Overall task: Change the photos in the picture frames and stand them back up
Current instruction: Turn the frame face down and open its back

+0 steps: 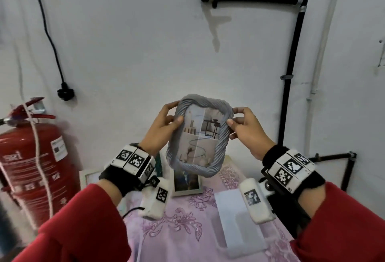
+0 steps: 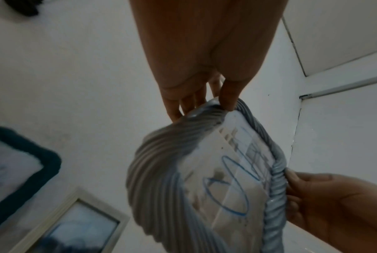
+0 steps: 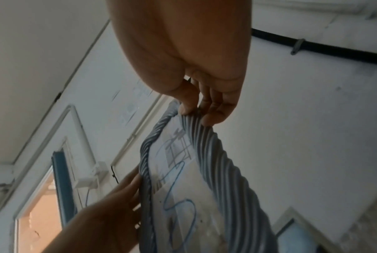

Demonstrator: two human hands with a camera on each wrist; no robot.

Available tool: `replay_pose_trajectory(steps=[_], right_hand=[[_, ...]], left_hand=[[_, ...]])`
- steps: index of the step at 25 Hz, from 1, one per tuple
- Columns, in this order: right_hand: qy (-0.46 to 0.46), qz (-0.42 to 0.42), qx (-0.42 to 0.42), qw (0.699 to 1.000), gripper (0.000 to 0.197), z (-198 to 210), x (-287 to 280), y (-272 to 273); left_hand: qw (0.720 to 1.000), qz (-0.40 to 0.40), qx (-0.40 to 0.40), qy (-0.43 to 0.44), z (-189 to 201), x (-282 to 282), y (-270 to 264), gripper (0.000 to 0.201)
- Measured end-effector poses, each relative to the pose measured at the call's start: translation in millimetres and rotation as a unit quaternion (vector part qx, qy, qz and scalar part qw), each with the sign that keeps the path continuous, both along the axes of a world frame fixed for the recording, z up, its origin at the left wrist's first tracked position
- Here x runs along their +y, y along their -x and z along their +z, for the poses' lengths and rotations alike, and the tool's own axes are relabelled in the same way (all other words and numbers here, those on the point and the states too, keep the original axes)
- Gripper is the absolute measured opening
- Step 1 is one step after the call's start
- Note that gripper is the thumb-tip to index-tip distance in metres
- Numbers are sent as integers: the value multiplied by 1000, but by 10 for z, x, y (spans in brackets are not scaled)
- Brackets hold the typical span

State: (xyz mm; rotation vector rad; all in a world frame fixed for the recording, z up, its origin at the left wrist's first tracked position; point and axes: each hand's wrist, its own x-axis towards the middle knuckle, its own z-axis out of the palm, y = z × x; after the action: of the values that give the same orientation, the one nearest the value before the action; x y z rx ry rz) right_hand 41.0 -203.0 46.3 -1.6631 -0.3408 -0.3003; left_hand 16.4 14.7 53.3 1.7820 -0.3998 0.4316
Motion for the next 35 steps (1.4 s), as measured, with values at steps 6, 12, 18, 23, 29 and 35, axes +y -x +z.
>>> replay_pose_trajectory(steps=[6,12,18,23,29,35], right_hand=[[-70,32,23,997,22,-352,157,429],[-126,110,63,984,35,-958,309,873],[-168,146,99,970,44,-1382,315,1085],[-180,147,125,964,43,-1631,326,1203],[-167,114,151,968,38,-1833,360,1259],[-182,123,202,954,21,-1862,419,1213]], left_hand=[[990,-27,7,140,-455,82,481,40],[982,5,25,189,-906,64,853,41],[968,33,66,241,-1385,3,1113,41],[969,60,89,222,-1699,-25,1202,37],[977,171,120,31,-1980,29,1289,50],[975,184,-21,-123,-2021,-216,1455,40]])
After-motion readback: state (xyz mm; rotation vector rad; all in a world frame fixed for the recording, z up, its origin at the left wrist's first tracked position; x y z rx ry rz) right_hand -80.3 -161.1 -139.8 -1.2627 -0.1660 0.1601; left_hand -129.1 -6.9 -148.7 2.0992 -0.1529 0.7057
